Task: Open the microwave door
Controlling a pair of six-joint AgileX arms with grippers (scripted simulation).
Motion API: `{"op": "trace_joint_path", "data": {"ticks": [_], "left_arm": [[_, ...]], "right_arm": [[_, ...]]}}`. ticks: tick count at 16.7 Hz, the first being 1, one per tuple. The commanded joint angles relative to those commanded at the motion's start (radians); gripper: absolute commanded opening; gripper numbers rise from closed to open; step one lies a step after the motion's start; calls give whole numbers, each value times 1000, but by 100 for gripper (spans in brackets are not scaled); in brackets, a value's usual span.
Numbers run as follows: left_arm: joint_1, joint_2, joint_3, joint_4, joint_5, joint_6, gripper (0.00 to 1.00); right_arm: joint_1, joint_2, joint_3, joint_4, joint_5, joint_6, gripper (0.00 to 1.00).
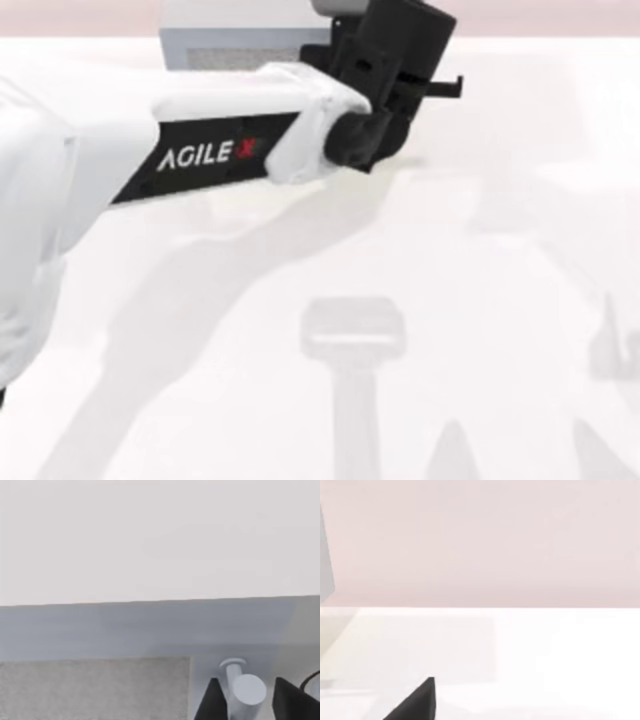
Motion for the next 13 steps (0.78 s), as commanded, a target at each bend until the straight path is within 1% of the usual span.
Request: {"op": "trace_joint_path", "data": {"ticks": [2,4,7,13], "left_arm": [[5,29,66,-75,18,-19,0],[13,65,155,-189,45,-45,0],[30,121,319,-414,100,-95,0],[71,211,646,-892,228,-199,0]], "right_arm": [[0,0,0,0,0,0,100],[0,0,0,0,0,0,100],[0,0,0,0,0,0,100],[0,0,0,0,0,0,100]]}}
